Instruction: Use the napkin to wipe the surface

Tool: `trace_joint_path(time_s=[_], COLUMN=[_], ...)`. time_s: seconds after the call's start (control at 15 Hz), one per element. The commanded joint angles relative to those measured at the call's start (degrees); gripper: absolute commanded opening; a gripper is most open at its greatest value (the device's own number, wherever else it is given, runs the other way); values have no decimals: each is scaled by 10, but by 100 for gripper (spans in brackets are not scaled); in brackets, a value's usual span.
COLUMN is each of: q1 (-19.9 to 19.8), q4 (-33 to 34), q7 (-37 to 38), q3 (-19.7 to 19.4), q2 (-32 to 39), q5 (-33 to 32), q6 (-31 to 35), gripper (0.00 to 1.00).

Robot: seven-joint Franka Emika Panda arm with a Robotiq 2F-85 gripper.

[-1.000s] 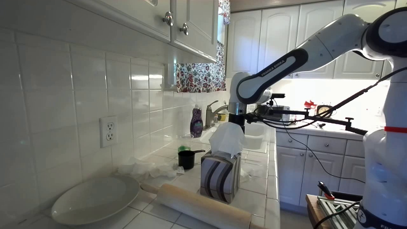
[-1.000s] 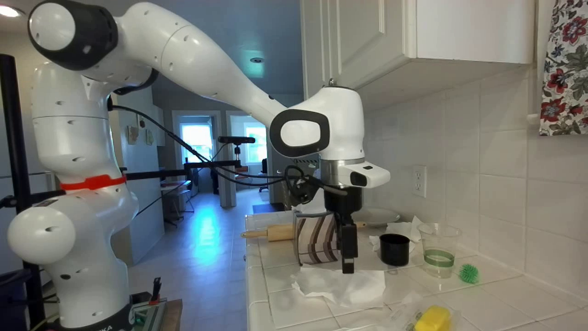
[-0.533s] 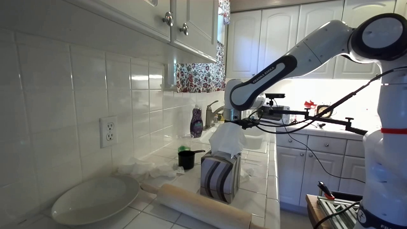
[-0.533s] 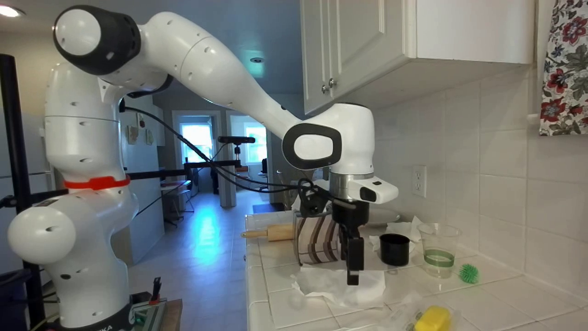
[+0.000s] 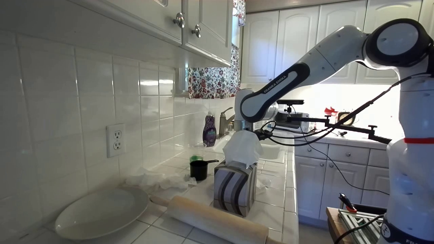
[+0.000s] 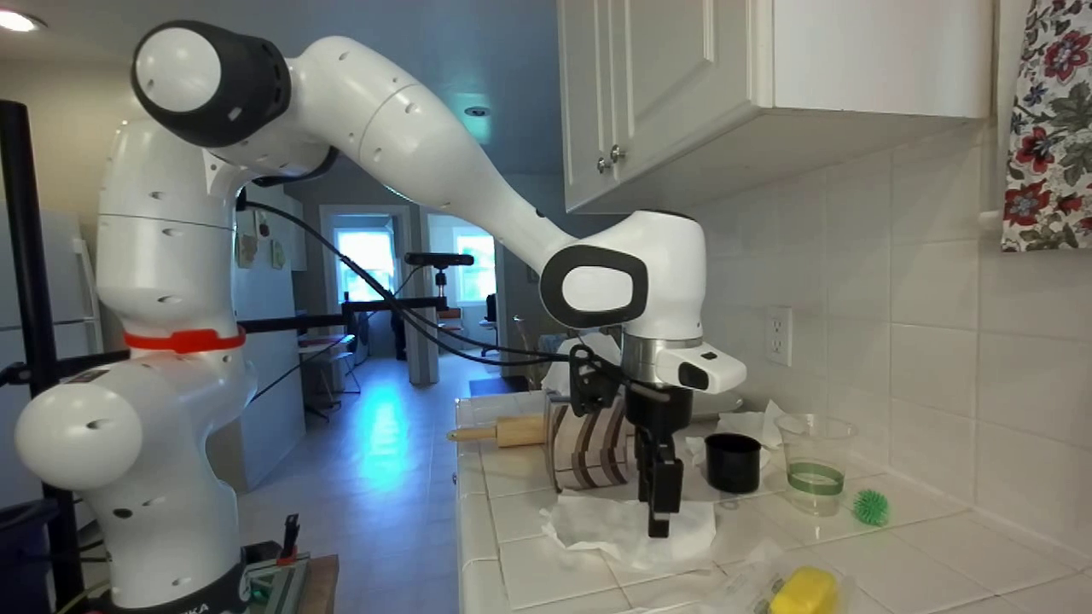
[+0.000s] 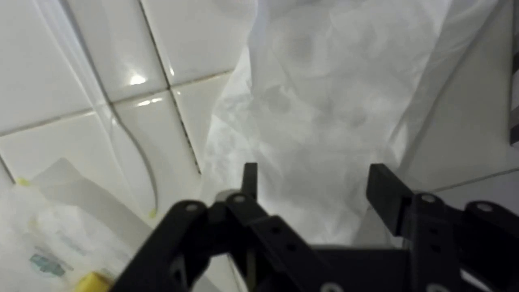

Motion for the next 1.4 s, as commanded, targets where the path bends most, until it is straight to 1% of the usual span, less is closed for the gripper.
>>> trace_joint_path(time_s=[0.0, 0.2, 0.33, 0.4, 0.87, 0.93, 1.0, 1.07, 1.33], q1=[-2, -2, -2, -2, 0, 2, 4, 5, 7], q4=[24, 26, 26, 26, 13, 8, 4, 3, 9], q7=[0, 1, 0, 0, 4, 10, 14, 17, 21], q3=[2, 2, 2, 3, 2, 1, 2, 2, 2], q2=[22, 27, 28, 28, 10, 3, -2, -5, -6], q5=[11, 9, 8, 8, 0, -8, -14, -19, -32], q6=[-4, -5, -6, -7, 3, 7, 10, 14, 24], gripper=[42, 18, 5, 0, 0, 26, 28, 33, 63])
